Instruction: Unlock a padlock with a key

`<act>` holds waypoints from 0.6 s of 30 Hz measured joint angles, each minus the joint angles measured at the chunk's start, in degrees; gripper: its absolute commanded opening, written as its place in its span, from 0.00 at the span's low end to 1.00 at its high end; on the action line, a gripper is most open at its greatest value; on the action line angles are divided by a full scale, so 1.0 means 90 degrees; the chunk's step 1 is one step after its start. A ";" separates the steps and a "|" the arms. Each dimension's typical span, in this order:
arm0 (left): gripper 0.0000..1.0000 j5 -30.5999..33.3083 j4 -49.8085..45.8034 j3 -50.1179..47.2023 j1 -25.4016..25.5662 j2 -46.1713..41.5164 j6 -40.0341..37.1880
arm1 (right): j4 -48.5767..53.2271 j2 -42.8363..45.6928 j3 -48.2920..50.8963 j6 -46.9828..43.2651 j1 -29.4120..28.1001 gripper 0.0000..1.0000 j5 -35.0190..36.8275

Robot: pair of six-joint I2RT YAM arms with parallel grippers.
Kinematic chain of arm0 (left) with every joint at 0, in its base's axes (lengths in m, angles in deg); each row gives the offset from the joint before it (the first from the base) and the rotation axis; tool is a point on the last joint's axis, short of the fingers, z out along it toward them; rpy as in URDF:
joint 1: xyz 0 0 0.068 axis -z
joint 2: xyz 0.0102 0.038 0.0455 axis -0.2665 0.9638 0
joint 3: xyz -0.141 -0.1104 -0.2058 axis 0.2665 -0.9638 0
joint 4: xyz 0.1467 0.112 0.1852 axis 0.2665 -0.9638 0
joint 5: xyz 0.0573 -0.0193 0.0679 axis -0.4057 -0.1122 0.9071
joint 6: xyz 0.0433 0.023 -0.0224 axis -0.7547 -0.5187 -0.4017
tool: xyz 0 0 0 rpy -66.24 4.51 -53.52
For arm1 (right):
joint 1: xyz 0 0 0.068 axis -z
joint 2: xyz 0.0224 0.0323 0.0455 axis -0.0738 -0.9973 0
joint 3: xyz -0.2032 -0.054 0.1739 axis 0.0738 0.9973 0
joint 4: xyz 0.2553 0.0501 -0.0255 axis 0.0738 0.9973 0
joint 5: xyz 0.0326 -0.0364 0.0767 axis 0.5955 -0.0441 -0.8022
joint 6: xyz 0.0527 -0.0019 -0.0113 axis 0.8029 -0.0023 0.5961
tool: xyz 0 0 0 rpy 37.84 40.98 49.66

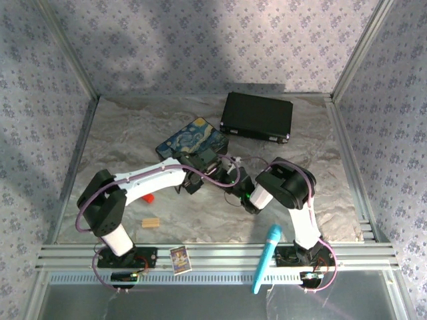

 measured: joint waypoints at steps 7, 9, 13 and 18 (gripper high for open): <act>0.50 0.0005 0.0136 -0.0124 0.0007 -0.0095 0.0029 | -0.0032 0.0000 0.0024 0.0155 0.0406 0.20 -0.0265; 0.50 0.0002 0.0141 -0.0124 0.0007 -0.0107 0.0078 | -0.0032 -0.0007 0.0029 0.0160 0.0381 0.28 -0.0323; 0.51 -0.0049 0.0223 -0.0192 0.0005 -0.0192 0.0153 | -0.0571 -0.0248 0.0019 0.0121 0.0464 0.35 -0.0675; 0.51 -0.0223 0.0270 -0.0214 -0.0056 -0.0270 0.0221 | -0.0750 -0.0444 -0.0240 -0.0272 0.0517 0.46 -0.1185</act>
